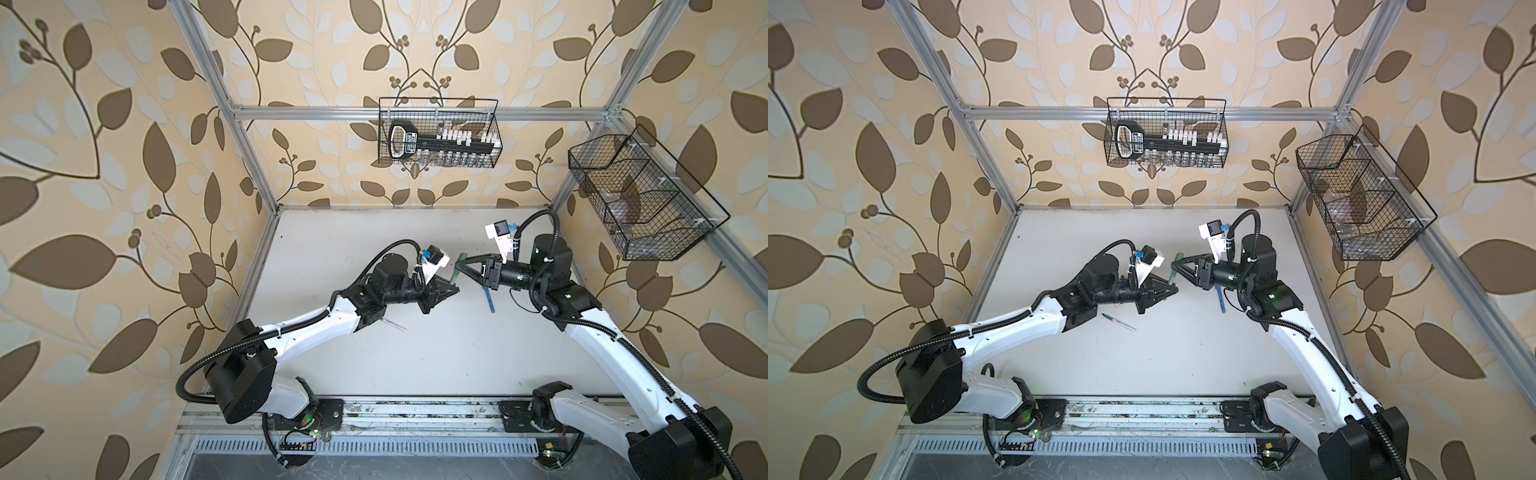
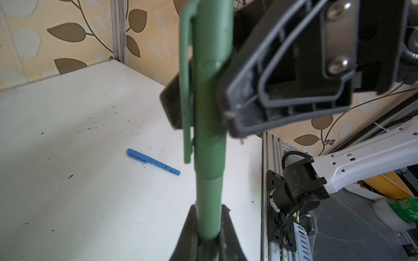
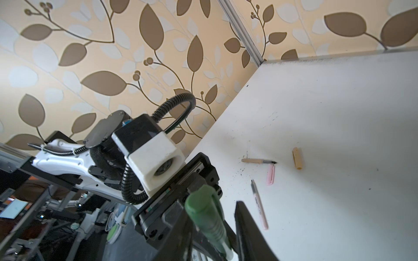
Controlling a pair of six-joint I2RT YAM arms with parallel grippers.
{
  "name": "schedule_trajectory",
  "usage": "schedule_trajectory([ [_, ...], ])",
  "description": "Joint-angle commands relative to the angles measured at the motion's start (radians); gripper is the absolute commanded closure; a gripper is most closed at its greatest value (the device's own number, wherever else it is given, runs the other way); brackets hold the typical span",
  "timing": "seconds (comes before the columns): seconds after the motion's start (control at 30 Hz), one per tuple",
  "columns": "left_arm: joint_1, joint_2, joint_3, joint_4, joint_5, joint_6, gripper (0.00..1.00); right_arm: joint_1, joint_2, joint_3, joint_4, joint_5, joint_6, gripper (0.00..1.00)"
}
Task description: Insert the pens into the pen caps
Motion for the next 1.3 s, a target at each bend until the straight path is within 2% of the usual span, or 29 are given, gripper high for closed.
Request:
schedule_trajectory([
  [0.0,-0.014,0.008,0.054,0.031,0.018,0.025,1.0,0.014,0.021,0.02,0.037,-0.026,0.012,0.75],
  [0.1,-0.015,0.024,0.068,0.027,0.013,0.031,1.0,0.025,0.037,0.024,0.027,-0.027,0.012,0.89],
  [0.2,-0.015,0.025,0.068,0.065,-0.038,0.031,1.0,0.035,0.037,0.009,0.007,-0.025,0.004,1.0],
  [0.37,-0.004,0.068,0.095,0.124,-0.14,0.044,1.0,0.049,0.039,-0.052,0.009,-0.013,0.016,1.0],
  [0.43,0.015,0.084,0.117,0.156,-0.137,0.035,1.0,0.058,0.049,-0.083,0.04,-0.027,0.037,1.0],
  [0.57,0.063,0.119,0.137,0.334,-0.084,-0.056,1.0,0.092,0.062,-0.176,0.185,-0.001,0.124,1.0],
  [0.63,0.063,0.126,0.161,0.336,-0.08,-0.049,1.0,0.088,0.07,-0.199,0.238,-0.02,0.155,1.0],
  [0.73,0.063,0.123,0.18,0.294,-0.071,-0.03,1.0,0.055,0.051,-0.186,0.212,-0.007,0.155,1.0],
  [0.77,0.062,0.122,0.175,0.276,-0.067,-0.026,0.88,0.031,0.041,-0.173,0.188,-0.006,0.151,1.0],
  [0.8,0.062,0.12,0.165,0.259,-0.064,-0.023,0.8,0.003,0.037,-0.149,0.143,0.0,0.133,1.0],
  [0.93,0.06,0.116,0.116,0.158,-0.057,-0.01,0.73,-0.096,0.04,-0.058,-0.033,0.041,0.04,1.0],
  [1.03,0.059,0.097,0.065,0.08,-0.066,-0.02,0.62,-0.14,0.071,0.017,-0.18,0.127,-0.046,1.0],
  [1.13,0.057,0.052,-0.011,0.023,-0.098,-0.038,0.5,-0.147,0.134,0.088,-0.344,0.294,-0.144,1.0],
  [1.27,0.057,-0.06,-0.106,-0.108,-0.253,-0.045,0.37,-0.126,0.274,0.152,-0.486,0.528,-0.247,1.0],
])
